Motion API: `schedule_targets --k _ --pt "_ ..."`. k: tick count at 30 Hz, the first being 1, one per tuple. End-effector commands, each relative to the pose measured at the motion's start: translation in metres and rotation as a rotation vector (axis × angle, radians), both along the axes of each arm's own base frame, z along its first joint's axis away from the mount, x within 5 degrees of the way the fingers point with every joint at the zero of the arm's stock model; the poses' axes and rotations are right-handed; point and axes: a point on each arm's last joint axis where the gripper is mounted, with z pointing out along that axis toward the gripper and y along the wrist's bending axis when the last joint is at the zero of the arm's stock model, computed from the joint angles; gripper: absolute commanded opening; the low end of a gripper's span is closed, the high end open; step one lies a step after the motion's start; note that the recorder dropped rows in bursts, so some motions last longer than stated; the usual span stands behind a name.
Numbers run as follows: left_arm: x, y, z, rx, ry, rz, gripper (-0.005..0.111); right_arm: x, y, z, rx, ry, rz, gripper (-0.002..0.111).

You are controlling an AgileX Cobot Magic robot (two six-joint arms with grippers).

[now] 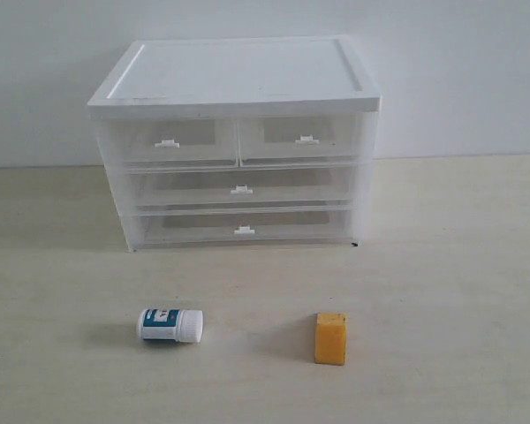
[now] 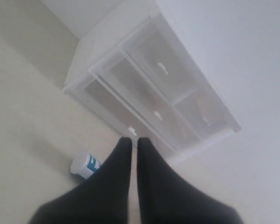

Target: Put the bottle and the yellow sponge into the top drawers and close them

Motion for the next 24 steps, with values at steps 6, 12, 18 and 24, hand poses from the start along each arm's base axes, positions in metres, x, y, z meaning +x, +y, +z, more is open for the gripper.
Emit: schedule_targets --k 6,12,18,24 --pt "0.001 0.004 0.003 0.002 -0.040 0.045 0.004 0.003 0.003 0.013 0.173 -0.123 -0.008 0.000" --pt "0.002 0.007 0.006 0.001 -0.083 0.082 0.004 0.003 0.007 0.035 0.373 -0.334 0.035 0.000" --pt "0.002 0.008 0.016 0.049 -0.138 0.088 0.004 -0.001 0.009 0.052 0.410 -0.507 0.093 0.000" --pt "0.011 0.008 0.063 0.135 -0.174 0.091 0.004 -0.009 0.010 0.070 0.567 -0.687 0.176 0.000"
